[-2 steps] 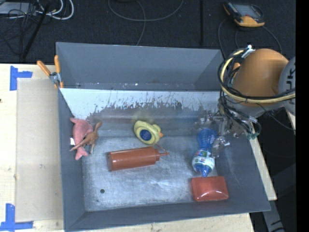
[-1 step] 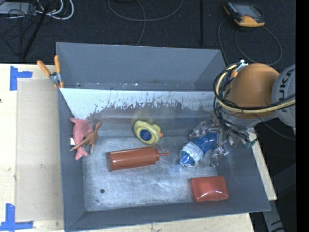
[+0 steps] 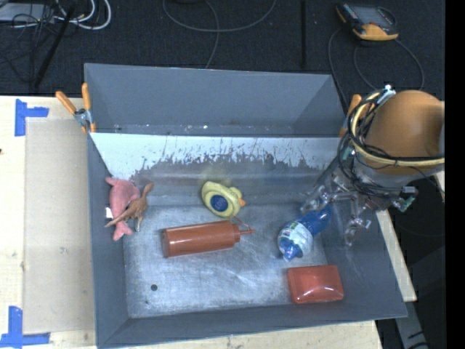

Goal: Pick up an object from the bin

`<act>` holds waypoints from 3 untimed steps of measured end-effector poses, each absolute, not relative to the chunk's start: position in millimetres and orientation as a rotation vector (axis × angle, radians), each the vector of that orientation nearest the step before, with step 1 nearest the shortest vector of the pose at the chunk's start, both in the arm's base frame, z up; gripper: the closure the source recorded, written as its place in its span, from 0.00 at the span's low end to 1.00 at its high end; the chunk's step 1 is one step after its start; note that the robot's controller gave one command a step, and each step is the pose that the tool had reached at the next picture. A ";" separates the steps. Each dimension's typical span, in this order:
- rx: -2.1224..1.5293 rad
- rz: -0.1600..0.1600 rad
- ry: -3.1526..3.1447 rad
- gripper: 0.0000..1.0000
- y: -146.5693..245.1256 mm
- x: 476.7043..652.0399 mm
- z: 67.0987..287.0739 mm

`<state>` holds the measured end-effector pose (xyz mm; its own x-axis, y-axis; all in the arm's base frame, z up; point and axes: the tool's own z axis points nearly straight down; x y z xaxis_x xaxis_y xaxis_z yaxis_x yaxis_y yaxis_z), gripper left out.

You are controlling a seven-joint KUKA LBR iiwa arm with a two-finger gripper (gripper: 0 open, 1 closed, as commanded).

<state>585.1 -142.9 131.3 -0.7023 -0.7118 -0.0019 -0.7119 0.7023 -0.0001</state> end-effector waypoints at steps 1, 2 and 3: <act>-1.269 0.012 2.869 0.00 -129.9 611.3 73.7; -1.785 -0.010 2.556 1.00 -122.7 597.1 76.8; -1.784 -0.010 2.556 1.00 -122.7 597.1 76.8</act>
Offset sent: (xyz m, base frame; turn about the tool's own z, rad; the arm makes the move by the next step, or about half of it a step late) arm 0.0048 0.0147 -0.0613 -0.4308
